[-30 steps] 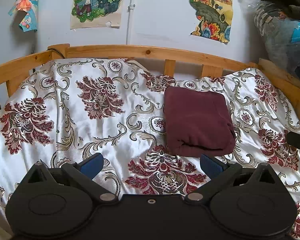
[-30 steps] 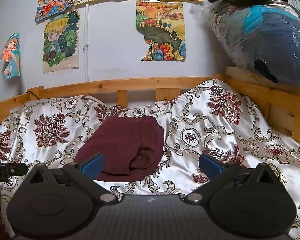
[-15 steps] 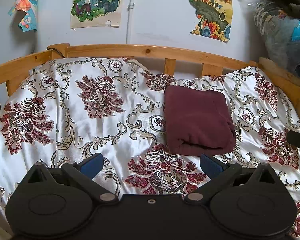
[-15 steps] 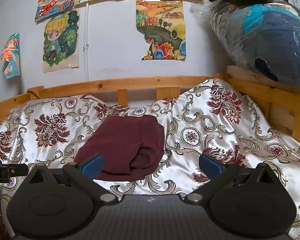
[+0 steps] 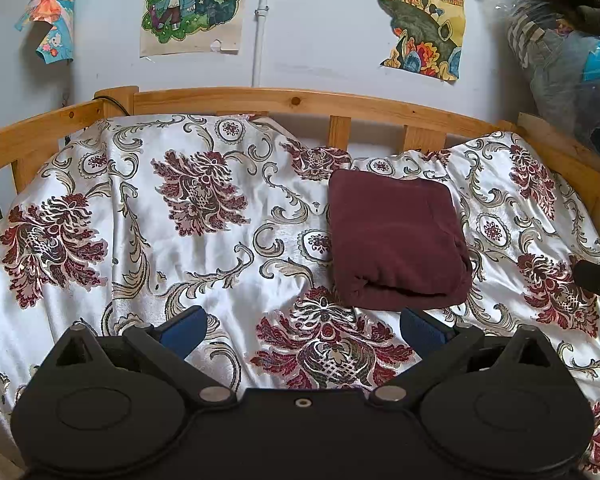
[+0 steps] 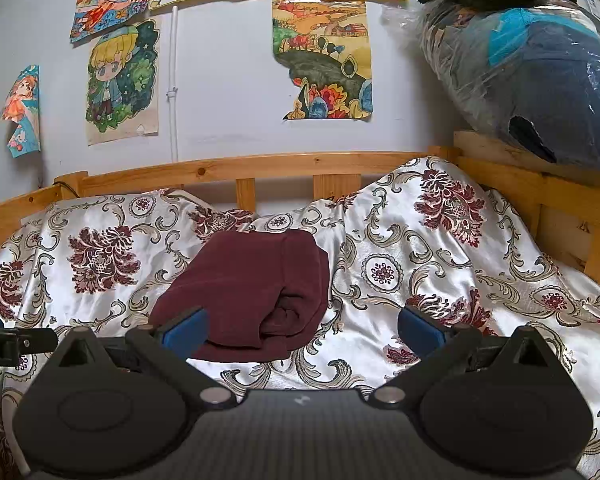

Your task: Fold small clothes

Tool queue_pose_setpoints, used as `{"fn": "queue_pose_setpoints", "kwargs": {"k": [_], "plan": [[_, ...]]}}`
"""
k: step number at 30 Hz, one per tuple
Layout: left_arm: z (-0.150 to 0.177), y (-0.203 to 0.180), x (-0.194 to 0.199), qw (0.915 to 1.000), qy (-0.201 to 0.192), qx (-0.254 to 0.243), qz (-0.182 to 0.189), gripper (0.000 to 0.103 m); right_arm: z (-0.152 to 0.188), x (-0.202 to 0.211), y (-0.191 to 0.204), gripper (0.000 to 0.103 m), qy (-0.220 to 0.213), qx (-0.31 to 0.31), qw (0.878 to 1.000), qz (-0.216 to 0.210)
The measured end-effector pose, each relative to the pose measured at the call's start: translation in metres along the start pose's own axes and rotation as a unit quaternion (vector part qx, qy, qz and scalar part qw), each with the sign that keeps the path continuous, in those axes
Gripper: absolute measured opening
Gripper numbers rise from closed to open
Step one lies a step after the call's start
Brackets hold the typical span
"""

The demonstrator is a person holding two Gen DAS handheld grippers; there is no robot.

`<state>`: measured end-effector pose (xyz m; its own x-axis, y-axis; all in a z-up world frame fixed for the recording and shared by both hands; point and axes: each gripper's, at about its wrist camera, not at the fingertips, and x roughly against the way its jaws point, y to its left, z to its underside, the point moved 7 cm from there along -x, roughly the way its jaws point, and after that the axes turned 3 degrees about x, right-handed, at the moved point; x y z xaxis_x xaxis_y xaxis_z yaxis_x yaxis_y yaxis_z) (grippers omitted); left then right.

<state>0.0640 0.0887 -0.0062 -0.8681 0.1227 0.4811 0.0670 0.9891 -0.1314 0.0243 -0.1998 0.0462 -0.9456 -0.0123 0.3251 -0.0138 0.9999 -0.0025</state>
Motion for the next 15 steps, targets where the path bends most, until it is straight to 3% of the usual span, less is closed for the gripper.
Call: {"fn": "queue_pose_setpoints", "kwargs": {"k": [15], "plan": [[0.0025,0.0003,-0.0004,1.0000,0.001,-0.001,-0.001,0.102,0.0037,-0.0015,0.0024,0.103,0.002,0.000,1.000,-0.002]]}}
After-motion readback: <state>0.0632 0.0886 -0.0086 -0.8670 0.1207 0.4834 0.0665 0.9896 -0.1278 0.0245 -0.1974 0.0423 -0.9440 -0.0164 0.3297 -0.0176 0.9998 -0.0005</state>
